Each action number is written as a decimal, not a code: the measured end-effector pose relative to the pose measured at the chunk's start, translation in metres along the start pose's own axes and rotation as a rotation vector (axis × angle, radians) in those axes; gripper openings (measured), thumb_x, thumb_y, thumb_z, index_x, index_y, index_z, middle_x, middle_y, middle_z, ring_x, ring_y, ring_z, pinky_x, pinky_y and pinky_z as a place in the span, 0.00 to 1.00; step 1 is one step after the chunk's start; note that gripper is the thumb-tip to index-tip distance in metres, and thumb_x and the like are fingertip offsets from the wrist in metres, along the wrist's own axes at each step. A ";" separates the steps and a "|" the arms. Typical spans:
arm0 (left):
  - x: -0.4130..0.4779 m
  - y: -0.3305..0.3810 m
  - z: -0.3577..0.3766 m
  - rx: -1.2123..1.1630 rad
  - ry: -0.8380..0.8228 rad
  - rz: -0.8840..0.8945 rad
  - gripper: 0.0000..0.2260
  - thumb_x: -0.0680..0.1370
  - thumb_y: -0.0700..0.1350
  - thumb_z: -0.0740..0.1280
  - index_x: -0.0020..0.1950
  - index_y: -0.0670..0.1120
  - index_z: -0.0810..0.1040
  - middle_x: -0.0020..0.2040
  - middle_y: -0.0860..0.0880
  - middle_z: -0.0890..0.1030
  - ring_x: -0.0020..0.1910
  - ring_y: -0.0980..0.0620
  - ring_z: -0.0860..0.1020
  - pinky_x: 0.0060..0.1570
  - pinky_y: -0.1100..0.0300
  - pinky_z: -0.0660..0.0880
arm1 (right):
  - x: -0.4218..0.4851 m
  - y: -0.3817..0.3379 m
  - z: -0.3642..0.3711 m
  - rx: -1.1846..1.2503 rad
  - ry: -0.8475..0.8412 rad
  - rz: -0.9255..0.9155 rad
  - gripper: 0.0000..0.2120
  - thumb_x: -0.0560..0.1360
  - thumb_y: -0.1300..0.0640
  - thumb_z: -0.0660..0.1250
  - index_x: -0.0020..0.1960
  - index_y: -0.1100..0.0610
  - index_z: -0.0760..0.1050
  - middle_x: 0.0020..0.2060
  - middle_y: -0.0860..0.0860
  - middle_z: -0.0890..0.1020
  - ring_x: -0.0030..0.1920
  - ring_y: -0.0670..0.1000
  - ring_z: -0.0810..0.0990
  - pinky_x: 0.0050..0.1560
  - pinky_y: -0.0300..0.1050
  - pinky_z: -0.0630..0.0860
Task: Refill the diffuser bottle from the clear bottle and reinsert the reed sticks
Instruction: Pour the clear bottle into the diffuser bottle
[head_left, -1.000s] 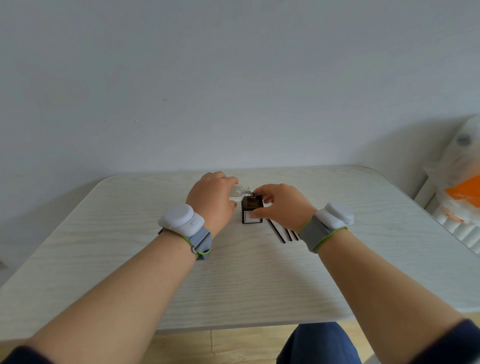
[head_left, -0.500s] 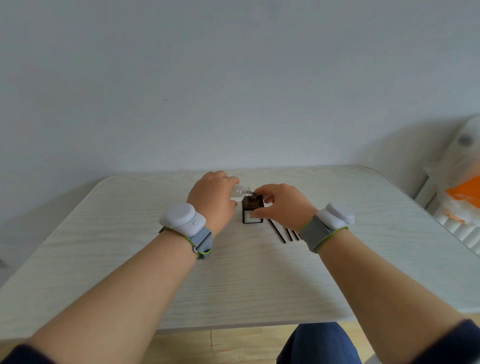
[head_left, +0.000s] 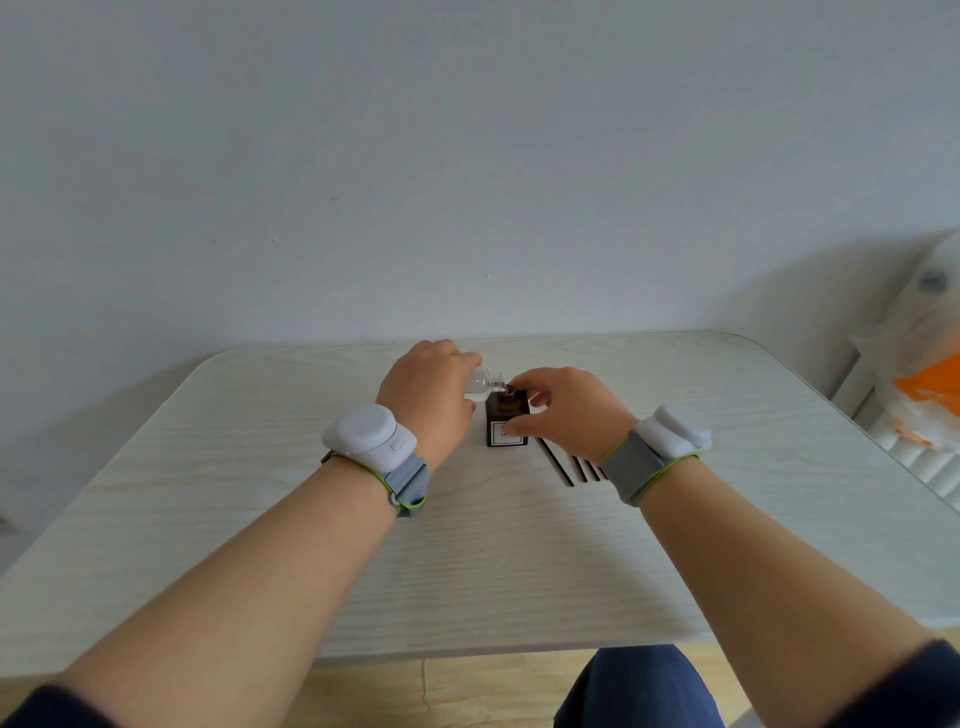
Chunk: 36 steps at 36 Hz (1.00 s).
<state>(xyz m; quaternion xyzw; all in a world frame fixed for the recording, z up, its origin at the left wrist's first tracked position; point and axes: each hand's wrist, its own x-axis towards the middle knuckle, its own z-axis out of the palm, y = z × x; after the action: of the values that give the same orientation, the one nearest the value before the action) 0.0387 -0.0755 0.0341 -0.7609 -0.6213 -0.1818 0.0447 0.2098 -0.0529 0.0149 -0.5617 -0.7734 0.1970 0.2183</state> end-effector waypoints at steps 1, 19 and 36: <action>0.000 0.000 0.000 0.002 0.001 0.001 0.20 0.76 0.44 0.67 0.68 0.49 0.72 0.61 0.48 0.76 0.63 0.47 0.70 0.59 0.55 0.69 | -0.001 0.000 0.000 0.003 0.001 0.000 0.24 0.69 0.49 0.73 0.64 0.49 0.75 0.51 0.45 0.80 0.53 0.46 0.78 0.50 0.38 0.71; 0.001 -0.001 0.000 0.029 0.000 0.021 0.20 0.76 0.45 0.67 0.68 0.49 0.72 0.61 0.49 0.76 0.63 0.47 0.70 0.59 0.55 0.69 | -0.001 -0.002 -0.001 -0.003 0.000 -0.004 0.24 0.69 0.49 0.73 0.64 0.49 0.75 0.46 0.43 0.76 0.52 0.45 0.77 0.51 0.39 0.72; 0.002 0.000 -0.001 0.053 -0.002 0.042 0.18 0.76 0.45 0.67 0.66 0.48 0.73 0.60 0.48 0.76 0.62 0.46 0.71 0.57 0.55 0.69 | 0.001 0.000 0.000 0.011 0.003 -0.010 0.23 0.69 0.49 0.73 0.63 0.49 0.75 0.51 0.45 0.80 0.53 0.46 0.77 0.51 0.38 0.71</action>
<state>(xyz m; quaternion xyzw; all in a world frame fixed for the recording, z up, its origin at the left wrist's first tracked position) 0.0387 -0.0745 0.0358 -0.7724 -0.6100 -0.1633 0.0680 0.2096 -0.0519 0.0149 -0.5568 -0.7749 0.1991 0.2234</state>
